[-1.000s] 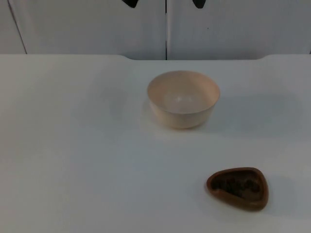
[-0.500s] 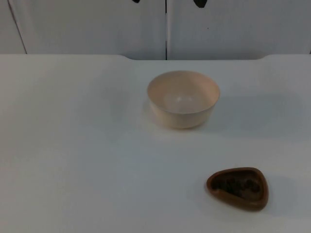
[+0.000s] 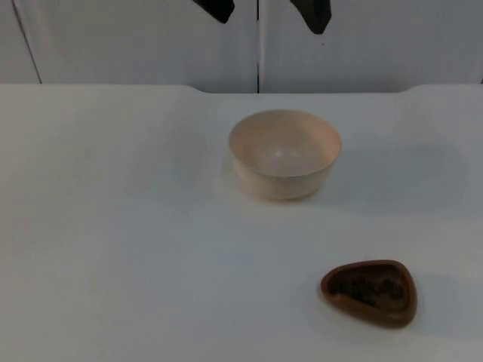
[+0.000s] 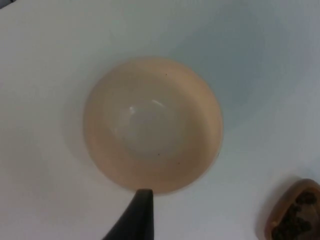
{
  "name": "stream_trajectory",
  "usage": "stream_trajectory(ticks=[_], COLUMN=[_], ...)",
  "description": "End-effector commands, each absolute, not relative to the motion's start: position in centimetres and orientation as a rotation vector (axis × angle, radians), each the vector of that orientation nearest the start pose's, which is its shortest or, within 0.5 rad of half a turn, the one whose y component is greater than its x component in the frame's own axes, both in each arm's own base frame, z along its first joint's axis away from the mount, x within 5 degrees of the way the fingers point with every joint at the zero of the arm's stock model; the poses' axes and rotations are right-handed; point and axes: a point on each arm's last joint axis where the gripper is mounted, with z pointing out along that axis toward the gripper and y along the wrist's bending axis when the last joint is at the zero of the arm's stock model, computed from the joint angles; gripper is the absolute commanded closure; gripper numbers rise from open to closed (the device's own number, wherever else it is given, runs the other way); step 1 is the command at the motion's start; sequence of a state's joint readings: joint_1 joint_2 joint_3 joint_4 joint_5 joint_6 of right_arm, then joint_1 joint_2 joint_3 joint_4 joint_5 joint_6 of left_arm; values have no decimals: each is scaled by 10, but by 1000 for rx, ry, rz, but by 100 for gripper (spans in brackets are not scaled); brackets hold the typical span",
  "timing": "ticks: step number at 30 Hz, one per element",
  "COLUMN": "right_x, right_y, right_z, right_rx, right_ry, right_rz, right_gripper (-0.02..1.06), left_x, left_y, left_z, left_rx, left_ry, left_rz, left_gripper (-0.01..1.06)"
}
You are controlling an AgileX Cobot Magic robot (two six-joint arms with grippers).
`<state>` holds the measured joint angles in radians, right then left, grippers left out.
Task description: Pick up the bowl with the left hand and pour the coffee beans from the cup into the bowl with the right hand.
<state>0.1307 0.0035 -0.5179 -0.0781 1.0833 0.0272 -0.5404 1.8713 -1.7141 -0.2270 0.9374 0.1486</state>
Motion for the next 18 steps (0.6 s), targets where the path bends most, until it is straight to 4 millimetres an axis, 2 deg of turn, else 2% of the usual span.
stream_trajectory(ticks=[1, 18], right_x=[-7, -7], right_y=[-7, -7], right_z=[280, 280], right_rx=[-94, -104], right_ry=[2042, 2042], right_rz=[-2, -11], right_gripper=[-1, -1], left_x=[352, 354], left_y=[-233, -237], left_z=[313, 308], left_rx=[791, 803], left_ry=[2457, 2453], left_rz=[-433, -462], left_gripper=[4, 4])
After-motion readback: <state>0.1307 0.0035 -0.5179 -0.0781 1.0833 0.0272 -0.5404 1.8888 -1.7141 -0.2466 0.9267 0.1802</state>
